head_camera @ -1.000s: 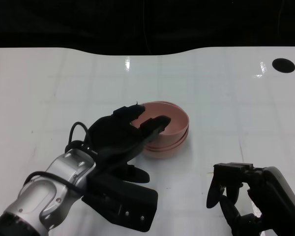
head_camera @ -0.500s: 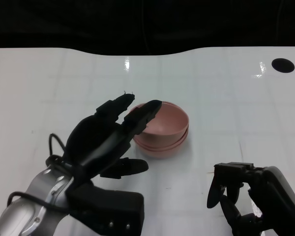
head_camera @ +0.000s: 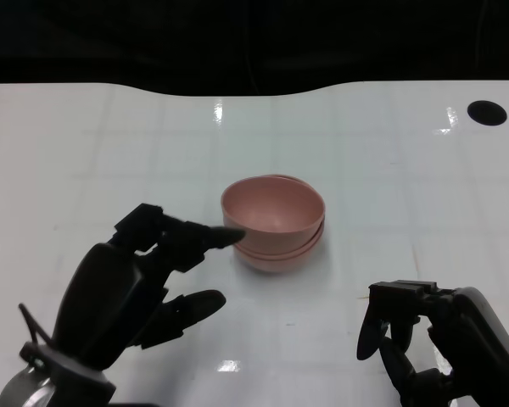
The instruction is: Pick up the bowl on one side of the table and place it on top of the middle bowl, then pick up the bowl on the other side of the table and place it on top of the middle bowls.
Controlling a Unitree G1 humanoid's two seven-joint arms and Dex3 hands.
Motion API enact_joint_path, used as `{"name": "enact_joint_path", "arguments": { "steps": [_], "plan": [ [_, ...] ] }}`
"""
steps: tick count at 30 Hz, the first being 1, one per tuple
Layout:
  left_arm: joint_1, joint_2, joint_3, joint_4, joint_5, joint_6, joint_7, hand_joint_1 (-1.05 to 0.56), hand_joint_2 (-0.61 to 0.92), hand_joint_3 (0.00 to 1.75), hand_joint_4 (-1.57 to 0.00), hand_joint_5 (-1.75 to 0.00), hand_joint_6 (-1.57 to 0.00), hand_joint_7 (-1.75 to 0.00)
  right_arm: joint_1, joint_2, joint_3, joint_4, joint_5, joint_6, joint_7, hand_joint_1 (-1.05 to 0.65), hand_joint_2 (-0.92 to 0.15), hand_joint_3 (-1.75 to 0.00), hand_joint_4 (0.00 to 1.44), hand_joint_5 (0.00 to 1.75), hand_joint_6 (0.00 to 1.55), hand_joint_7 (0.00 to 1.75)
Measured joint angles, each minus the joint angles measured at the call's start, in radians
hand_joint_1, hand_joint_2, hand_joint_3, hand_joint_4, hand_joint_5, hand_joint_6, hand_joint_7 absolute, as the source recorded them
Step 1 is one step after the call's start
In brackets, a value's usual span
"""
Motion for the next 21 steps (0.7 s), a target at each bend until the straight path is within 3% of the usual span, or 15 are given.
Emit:
{"name": "enact_joint_path", "arguments": {
  "steps": [2,3,6,9,13,21],
  "plan": [
    [0.037,-0.005,0.027,-0.013,-0.050,-0.027,0.001,-0.15,0.75,0.56,-0.53,-1.28,-0.72,-0.86,-0.003,0.000,0.001,0.000,0.000,-0.002,0.001,-0.05,-0.10,-1.75,0.93,1.75,0.87,1.45],
    [0.062,-0.006,0.042,-0.025,-0.084,-0.042,-0.001,-0.10,0.61,0.83,-0.63,-1.28,-0.79,-0.89,-0.003,0.000,0.001,0.000,0.000,-0.002,0.001,-0.05,-0.10,-1.75,0.93,1.75,0.87,1.45],
    [0.132,-0.021,0.078,-0.063,-0.176,-0.074,-0.010,-0.05,0.43,1.21,-0.75,-1.34,-0.86,-0.99,-0.003,0.000,0.001,0.000,0.000,-0.003,0.001,-0.06,-0.10,-1.75,0.93,1.75,0.87,1.46],
    [0.207,-0.039,0.098,-0.116,-0.255,-0.077,-0.050,-0.02,0.37,1.35,-0.82,-1.46,-0.89,-1.08,-0.003,0.001,0.002,0.000,-0.001,-0.003,0.001,-0.07,-0.10,-1.75,0.94,1.75,0.87,1.46],
    [0.277,-0.053,0.110,-0.177,-0.356,-0.050,-0.129,-0.02,0.37,1.40,-0.84,-1.61,-0.89,-1.21,-0.003,0.001,0.002,0.000,-0.001,-0.003,0.001,-0.08,-0.10,-1.75,0.94,1.75,0.87,1.46],
    [0.340,-0.136,0.116,-0.200,-0.518,0.031,-0.232,-0.05,0.34,1.49,-0.89,-1.73,-0.83,-1.52,-0.003,0.000,0.000,0.008,0.001,-0.006,0.002,-0.07,-0.09,-1.74,0.94,1.75,0.87,1.46]
  ]
}}
